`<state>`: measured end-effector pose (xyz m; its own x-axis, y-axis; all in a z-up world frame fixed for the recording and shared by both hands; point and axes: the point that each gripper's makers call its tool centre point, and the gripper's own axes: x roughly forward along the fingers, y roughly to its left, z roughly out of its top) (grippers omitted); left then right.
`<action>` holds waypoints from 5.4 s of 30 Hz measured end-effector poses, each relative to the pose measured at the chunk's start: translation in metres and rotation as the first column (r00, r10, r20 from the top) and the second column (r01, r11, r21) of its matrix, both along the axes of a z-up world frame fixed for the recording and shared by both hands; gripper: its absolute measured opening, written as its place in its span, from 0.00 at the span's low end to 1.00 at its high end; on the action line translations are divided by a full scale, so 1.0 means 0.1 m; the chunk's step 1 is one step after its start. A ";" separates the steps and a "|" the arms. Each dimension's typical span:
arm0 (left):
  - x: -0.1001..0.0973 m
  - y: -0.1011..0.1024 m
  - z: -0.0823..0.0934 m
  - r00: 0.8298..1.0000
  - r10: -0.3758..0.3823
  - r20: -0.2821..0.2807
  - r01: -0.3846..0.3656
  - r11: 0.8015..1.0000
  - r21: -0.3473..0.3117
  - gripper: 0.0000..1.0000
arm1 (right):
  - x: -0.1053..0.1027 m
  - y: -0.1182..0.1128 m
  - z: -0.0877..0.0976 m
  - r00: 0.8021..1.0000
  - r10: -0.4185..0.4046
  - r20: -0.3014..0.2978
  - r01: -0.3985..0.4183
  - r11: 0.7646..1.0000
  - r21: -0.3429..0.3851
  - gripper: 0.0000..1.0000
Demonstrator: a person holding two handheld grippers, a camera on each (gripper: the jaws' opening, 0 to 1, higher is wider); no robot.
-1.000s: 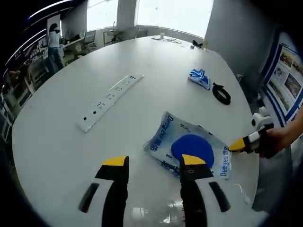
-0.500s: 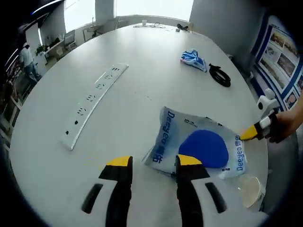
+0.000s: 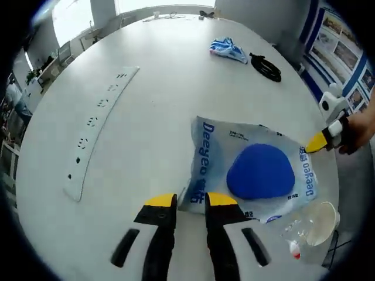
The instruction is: Arrange the tabletop items into an orderly group along one side of the table until the central work area is clear of visible clutter.
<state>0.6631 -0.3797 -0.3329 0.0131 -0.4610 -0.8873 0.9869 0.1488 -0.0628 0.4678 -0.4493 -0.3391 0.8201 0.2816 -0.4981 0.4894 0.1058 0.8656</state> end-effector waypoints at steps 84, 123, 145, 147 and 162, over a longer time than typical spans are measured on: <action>-0.47 -0.08 1.20 0.956 0.287 -0.060 -0.292 0.920 -0.263 0.00 | 0.50 -1.10 1.20 0.890 0.418 0.185 -0.270 0.807 -0.525 0.00; -0.84 -0.57 1.60 0.823 0.529 -0.206 -0.561 0.704 -0.435 0.00 | 1.06 -1.85 1.90 0.743 0.654 0.146 -0.354 0.568 -0.743 0.00; -0.89 -0.75 1.49 0.727 0.633 -0.268 -0.676 0.587 -0.446 0.00 | 1.44 -1.98 1.78 0.650 0.757 0.068 -0.439 0.447 -0.779 0.00; -0.87 -0.74 1.47 0.713 0.645 -0.276 -0.690 0.576 -0.438 0.00 | 1.49 -1.96 1.75 0.641 0.766 0.055 -0.451 0.434 -0.780 0.00; -0.86 -0.86 1.06 0.662 0.684 -0.305 -0.745 0.561 -0.360 0.00 | 1.63 -2.05 1.33 0.567 0.821 -0.067 -0.556 0.322 -0.767 0.00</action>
